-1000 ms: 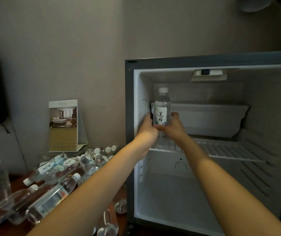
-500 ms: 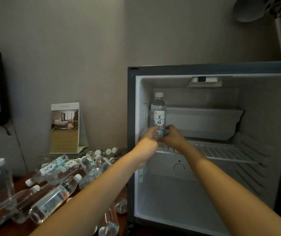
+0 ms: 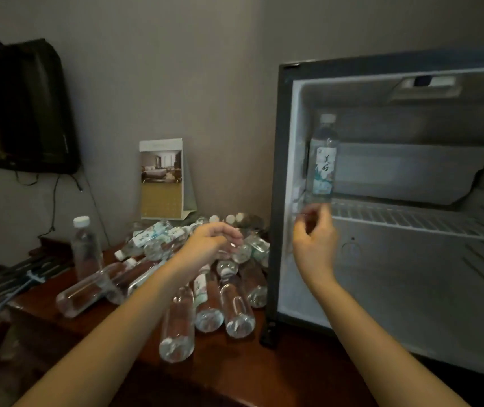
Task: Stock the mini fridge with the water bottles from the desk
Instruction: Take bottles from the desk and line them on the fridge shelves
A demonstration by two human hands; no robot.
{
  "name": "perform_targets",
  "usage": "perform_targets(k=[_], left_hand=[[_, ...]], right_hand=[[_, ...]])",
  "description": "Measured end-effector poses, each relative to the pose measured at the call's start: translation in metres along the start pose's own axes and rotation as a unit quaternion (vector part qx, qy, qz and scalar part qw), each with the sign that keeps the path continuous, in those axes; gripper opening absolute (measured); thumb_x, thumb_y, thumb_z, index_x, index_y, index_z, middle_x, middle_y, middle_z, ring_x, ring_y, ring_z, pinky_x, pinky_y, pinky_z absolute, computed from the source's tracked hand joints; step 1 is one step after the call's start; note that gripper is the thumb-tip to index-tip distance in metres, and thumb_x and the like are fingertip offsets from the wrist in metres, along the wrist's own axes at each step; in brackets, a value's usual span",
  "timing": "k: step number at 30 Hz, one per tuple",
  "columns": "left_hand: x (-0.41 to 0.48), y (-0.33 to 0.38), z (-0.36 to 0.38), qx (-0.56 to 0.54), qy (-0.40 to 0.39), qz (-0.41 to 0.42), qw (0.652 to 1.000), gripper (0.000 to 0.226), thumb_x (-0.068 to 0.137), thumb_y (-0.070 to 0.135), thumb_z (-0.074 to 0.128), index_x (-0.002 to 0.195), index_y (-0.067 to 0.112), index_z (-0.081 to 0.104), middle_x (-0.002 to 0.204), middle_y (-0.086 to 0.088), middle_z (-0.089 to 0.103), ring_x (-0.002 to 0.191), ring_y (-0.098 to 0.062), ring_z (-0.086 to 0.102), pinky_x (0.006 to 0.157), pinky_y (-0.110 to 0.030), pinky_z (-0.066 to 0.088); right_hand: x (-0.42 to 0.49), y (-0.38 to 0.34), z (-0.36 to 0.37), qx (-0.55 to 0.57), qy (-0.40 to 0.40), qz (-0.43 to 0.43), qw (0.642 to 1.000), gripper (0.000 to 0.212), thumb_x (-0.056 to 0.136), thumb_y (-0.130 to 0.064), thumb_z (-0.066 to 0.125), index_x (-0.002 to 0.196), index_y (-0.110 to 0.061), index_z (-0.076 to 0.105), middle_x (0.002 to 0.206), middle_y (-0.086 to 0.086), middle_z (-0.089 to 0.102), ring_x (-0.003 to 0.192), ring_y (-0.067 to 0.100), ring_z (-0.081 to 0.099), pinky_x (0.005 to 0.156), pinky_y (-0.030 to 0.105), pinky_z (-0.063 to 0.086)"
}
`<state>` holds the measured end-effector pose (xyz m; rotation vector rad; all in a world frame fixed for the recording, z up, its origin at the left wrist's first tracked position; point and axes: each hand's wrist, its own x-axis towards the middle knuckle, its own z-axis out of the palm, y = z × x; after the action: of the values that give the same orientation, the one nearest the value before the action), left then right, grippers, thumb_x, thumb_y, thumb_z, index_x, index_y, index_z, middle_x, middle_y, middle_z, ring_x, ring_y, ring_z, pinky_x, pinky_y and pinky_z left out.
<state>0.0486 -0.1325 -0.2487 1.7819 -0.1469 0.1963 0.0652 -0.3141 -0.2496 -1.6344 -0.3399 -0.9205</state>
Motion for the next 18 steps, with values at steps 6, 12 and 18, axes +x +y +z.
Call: perform_targets(k=[6,12,18], left_hand=[[-0.04,-0.068,-0.056,0.018,0.079,-0.097,0.992,0.026,0.088,-0.006,0.045,0.084,0.013,0.063,0.076,0.0,0.068,0.065,-0.013,0.06,0.064,-0.025,0.049],[-0.081,-0.116,-0.08,0.047,0.117,-0.195,0.973,0.026,0.088,-0.001,0.045,0.082,0.017,0.063,0.083,-0.002,0.067,0.067,-0.011,0.059,0.066,-0.025,0.046],[-0.098,-0.139,-0.082,0.05,0.07,-0.23,0.969,0.034,0.092,0.0,0.04,0.119,0.014,0.056,0.11,0.001,0.059,0.1,-0.013,0.058,0.086,-0.025,0.046]], right_hand=[[-0.075,0.011,0.041,-0.014,-0.11,-0.001,0.994,0.015,0.088,-0.001,0.053,0.084,-0.015,0.05,0.067,-0.009,0.051,0.061,0.003,0.05,0.058,0.018,0.04],[-0.128,0.023,0.088,-0.114,-0.308,0.076,0.941,0.009,0.089,-0.011,0.054,0.097,-0.014,0.057,0.081,0.003,0.062,0.076,0.019,0.058,0.067,0.032,0.044],[-0.164,0.026,0.12,-0.208,-0.363,0.09,0.904,0.033,0.092,-0.031,0.051,0.115,-0.008,0.051,0.116,0.012,0.054,0.105,0.028,0.055,0.083,0.038,0.046]])
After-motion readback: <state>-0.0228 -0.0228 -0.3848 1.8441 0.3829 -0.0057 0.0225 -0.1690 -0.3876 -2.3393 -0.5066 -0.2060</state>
